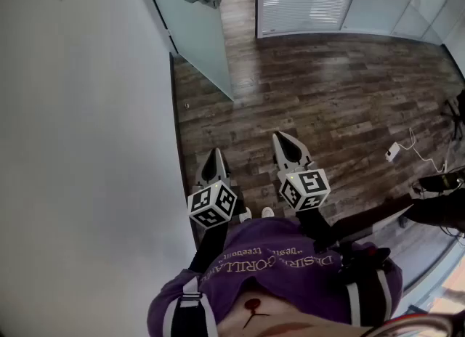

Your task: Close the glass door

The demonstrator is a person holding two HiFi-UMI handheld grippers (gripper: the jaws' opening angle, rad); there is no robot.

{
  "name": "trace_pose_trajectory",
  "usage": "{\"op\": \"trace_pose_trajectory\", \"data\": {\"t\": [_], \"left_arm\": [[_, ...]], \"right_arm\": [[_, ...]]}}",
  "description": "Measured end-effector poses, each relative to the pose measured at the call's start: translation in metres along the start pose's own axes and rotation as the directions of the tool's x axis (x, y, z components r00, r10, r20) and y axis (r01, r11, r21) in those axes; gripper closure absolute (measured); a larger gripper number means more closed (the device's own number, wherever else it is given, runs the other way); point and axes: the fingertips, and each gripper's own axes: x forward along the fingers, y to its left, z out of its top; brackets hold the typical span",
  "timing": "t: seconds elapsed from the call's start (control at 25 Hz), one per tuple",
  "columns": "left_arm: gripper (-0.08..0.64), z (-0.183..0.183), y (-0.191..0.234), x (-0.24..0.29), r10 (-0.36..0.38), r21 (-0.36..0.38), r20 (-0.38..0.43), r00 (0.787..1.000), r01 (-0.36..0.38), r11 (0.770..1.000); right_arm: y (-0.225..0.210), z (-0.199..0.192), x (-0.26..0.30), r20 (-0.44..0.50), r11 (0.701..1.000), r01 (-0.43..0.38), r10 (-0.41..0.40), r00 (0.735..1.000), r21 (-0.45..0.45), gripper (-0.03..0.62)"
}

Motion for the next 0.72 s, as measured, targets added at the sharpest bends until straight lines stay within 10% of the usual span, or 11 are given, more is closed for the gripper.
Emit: {"op": "trace_pose_trajectory", "data": {"t": [0.72], "left_arm": [[0.558,-0.009,0.0,-0.011,0.021,-0.008,-0.012,1.0,-0.021,1.0]], "right_arm": [[0.005,-0.005,-0.006,-0.001,0.999,-0.025,0.025,1.0,0.026,0.603]]}}
